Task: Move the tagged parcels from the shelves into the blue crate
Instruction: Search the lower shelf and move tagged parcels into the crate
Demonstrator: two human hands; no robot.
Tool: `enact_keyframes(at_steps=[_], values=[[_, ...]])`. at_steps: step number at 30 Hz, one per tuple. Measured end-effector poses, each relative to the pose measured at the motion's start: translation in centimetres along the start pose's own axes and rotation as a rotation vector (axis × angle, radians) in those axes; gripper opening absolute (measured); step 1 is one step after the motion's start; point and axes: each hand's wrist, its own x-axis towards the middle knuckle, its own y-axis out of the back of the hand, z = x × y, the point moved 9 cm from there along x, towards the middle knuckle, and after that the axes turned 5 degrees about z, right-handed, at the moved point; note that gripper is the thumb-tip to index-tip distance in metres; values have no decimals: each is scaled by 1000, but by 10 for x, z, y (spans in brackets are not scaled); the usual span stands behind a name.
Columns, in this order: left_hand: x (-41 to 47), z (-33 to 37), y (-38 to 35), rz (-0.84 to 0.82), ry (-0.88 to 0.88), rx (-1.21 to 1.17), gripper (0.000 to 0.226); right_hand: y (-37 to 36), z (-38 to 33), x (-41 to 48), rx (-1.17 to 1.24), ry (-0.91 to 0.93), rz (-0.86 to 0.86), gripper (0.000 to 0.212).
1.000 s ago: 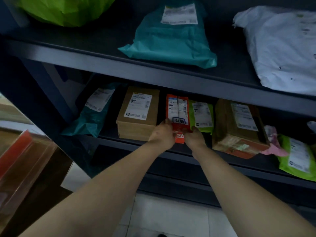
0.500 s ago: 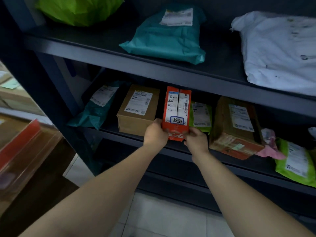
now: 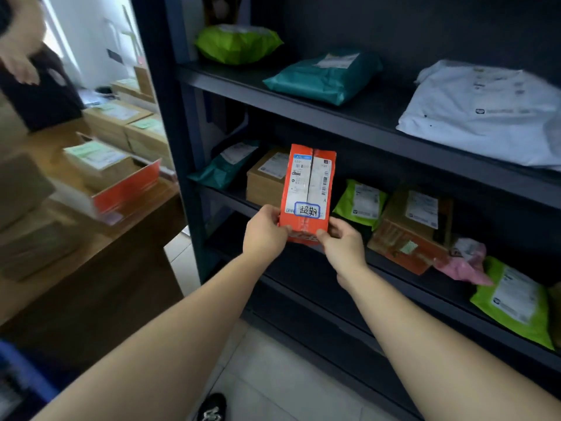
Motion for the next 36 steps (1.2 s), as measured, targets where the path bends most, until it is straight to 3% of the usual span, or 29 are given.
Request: enact_keyframes(at_steps=[4, 12, 21, 25, 36], values=[[-38, -13, 48, 113, 67, -2, 26, -18, -15, -42, -9, 16, -129, 38], [-115, -48, 147, 235, 79, -60, 46, -80, -40, -133, 0, 107, -317, 35], [-240, -127, 281, 454, 210, -59, 53, -163, -38, -296, -9, 151, -553, 24], [-307, -173, 339, 536, 309, -65, 51, -198, -31, -381, -92, 179, -662, 36], [-454, -261, 468, 728, 474, -47, 42, -274, -31, -570, -136, 239, -968, 34]])
